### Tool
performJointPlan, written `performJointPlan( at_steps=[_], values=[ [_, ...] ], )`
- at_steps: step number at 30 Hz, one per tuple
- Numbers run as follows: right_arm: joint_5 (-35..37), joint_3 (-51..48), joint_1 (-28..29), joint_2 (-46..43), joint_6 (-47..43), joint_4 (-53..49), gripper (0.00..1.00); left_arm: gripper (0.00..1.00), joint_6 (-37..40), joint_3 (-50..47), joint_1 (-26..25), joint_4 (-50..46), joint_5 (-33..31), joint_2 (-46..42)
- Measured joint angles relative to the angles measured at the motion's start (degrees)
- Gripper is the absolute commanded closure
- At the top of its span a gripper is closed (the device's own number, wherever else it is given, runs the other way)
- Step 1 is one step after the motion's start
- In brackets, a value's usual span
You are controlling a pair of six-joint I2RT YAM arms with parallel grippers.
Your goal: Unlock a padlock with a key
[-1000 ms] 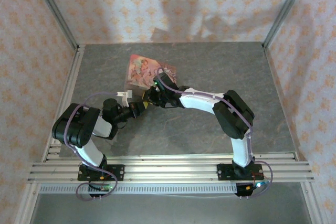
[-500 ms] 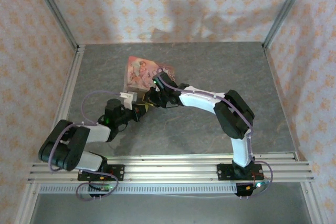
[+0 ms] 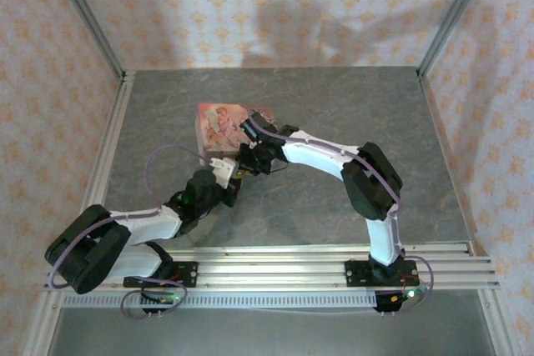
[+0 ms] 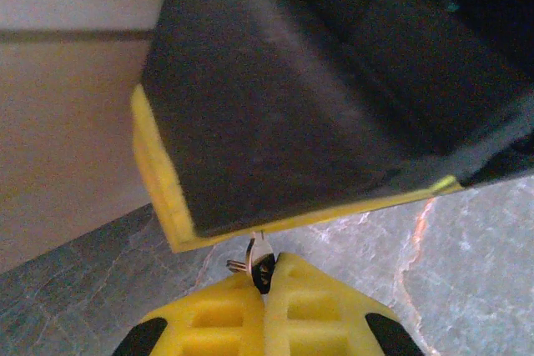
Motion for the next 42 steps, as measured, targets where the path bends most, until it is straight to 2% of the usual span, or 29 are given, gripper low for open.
performJointPlan(
  at_steps=[4,12,15,17,21,24,27,35,42],
  values=[
    [0.20,0.59,0.26,0.07,-1.95,-2.95,1.00,1.00,3.43,0.15,-6.29,-0.79,-9.51,0.63],
    [1.90,2.54,0.42,1.07,-6.27,-8.81,1.00,1.00,10.43,2.99,-17.44,-0.59,-27.43,7.54],
    [2.84,3.91,0.59,2.03,-7.32,-10.34,1.00,1.00,12.17,3.58,-20.06,-0.92,-30.34,8.70],
    [3.17,4.17,0.63,2.34,-7.78,-10.71,1.00,1.00,12.15,3.91,-20.11,-1.27,-30.27,8.72],
    [3.61,3.98,0.68,2.34,-7.89,-9.14,1.00,0.99,6.78,3.69,-14.14,-1.01,-21.62,8.20],
    [3.50,3.48,0.26,2.34,-7.02,-6.71,1.00,0.70,2.71,1.90,-9.27,1.66,-13.49,6.82],
    [2.29,2.58,-0.17,2.32,-6.36,-5.20,1.00,0.57,-1.38,-0.13,-5.33,2.51,-7.56,5.38],
    [-1.64,0.90,-0.20,2.10,-5.29,-3.67,1.00,0.47,-12.31,-5.86,5.66,3.74,4.24,-3.45],
    [-2.40,-0.55,-0.31,1.60,-4.42,-1.09,1.00,0.47,-19.78,-6.60,16.31,2.73,15.52,-10.25]
  ],
)
